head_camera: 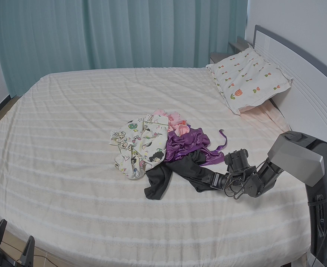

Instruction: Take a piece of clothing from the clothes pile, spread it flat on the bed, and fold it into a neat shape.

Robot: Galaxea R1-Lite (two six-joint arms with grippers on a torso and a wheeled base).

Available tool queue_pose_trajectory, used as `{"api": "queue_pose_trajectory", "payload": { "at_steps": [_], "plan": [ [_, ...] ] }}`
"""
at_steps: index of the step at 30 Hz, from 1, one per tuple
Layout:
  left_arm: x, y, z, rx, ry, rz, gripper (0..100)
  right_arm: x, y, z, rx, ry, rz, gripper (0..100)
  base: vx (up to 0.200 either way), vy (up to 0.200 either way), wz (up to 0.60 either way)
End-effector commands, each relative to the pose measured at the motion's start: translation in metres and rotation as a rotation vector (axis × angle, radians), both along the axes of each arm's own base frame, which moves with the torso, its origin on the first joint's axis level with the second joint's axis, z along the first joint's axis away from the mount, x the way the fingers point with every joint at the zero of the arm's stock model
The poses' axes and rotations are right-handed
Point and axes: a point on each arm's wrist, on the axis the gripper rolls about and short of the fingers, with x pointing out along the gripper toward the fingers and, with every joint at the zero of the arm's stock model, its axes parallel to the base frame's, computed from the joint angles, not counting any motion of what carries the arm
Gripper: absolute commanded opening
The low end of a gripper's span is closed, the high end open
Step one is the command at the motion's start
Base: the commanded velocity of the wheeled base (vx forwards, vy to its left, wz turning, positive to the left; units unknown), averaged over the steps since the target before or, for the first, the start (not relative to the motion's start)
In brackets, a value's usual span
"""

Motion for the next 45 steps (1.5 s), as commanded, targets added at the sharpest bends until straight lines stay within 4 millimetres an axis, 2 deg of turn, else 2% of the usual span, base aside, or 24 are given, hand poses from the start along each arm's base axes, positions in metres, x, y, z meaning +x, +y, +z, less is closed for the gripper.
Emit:
{"api": "queue_pose_trajectory", "payload": {
  "at_steps": [1,4,5,6,9,13,18,21,22,23,24,25,27,28,29,30,35,38,39,40,42,43,45],
  "plan": [
    [0.0,0.0,-0.004,0.0,-0.001,-0.001,100,0.01,0.007,0.004,0.01,-0.012,0.008,100,0.0,0.0,0.0],
    [0.0,0.0,-0.004,0.002,-0.001,0.0,100,0.018,0.014,0.005,0.014,-0.04,0.011,100,0.0,0.0,0.0],
    [0.0,0.0,-0.004,0.002,-0.001,0.0,100,0.019,0.018,0.004,0.014,-0.043,0.017,0,0.0,0.0,0.0],
    [0.0,0.0,-0.004,0.002,-0.001,0.0,100,0.02,0.022,0.002,0.014,-0.045,0.02,0,0.0,0.0,0.0],
    [0.0,0.0,-0.004,0.002,-0.001,0.0,100,0.017,0.031,-0.022,-0.036,-0.021,0.0,0,0.0,0.0,0.0],
    [0.0,0.0,-0.004,0.002,-0.001,-0.001,100,0.017,0.032,-0.015,-0.034,-0.042,-0.009,0,0.0,0.0,0.0],
    [0.0,0.0,-0.004,0.002,-0.001,0.0,100,0.016,0.023,-0.004,-0.016,-0.05,-0.037,0,0.0,0.0,0.0],
    [0.0,0.0,-0.004,0.014,-0.003,-0.005,100,0.001,0.015,0.014,0.057,-0.018,-0.103,0,0.0,0.0,0.0],
    [0.0,0.0,-0.004,0.014,-0.003,-0.005,100,0.0,0.015,0.014,0.06,-0.016,-0.104,0,0.0,0.0,0.0],
    [-0.002,0.0,0.002,0.006,-0.037,-0.004,100,-0.012,0.01,0.023,0.099,0.01,-0.123,0,0.0,0.0,0.0],
    [-0.007,0.0,0.019,-0.013,-0.105,-0.014,100,-0.019,0.007,0.027,0.116,0.023,-0.124,0,0.0,0.0,0.0],
    [-0.014,0.0,0.042,-0.045,-0.18,-0.014,100,-0.026,0.005,0.03,0.132,0.03,-0.121,0,0.0,0.0,0.0],
    [-0.016,0.0,0.085,-0.1,-0.209,-0.052,100,-0.037,0.0,0.035,0.171,0.015,-0.117,0,0.0,0.0,0.0],
    [-0.016,0.0,0.085,-0.1,-0.209,-0.052,100,-0.037,0.0,0.035,0.173,0.012,-0.118,0,0.0,0.0,0.0],
    [-0.007,-0.001,0.096,-0.076,-0.162,-0.104,100,-0.045,-0.002,0.035,0.21,-0.015,-0.125,0,0.0,0.0,0.0],
    [-0.003,-0.002,0.097,-0.064,-0.142,-0.124,100,-0.048,-0.002,0.034,0.218,-0.025,-0.127,0,0.0,0.0,0.0],
    [0.031,-0.006,0.075,-0.06,0.136,-0.283,100,-0.059,-0.006,0.028,0.273,-0.083,-0.131,0,0.0,0.0,0.0],
    [0.043,-0.008,0.071,-0.072,0.229,-0.345,100,-0.061,-0.008,0.029,0.29,-0.096,-0.132,0,0.0,0.0,0.0],
    [0.056,-0.01,0.071,-0.087,0.31,-0.4,100,-0.063,-0.008,0.029,0.312,-0.101,-0.142,0,0.0,0.0,0.0],
    [0.056,-0.01,0.071,-0.087,0.31,-0.4,100,-0.063,-0.008,0.029,0.312,-0.101,-0.142,0,0.0,0.0,0.0],
    [0.083,-0.014,0.066,-0.106,0.466,-0.454,100,-0.063,-0.007,0.03,0.347,-0.105,-0.159,0,0.0,0.0,0.0],
    [0.087,-0.015,0.065,-0.107,0.488,-0.461,100,-0.063,-0.006,0.029,0.349,-0.104,-0.159,0,0.0,0.0,0.0],
    [0.114,-0.023,0.055,-0.111,0.607,-0.51,100,-0.063,-0.006,0.029,0.366,-0.105,-0.166,0,0.0,0.0,0.0]
  ]
}}
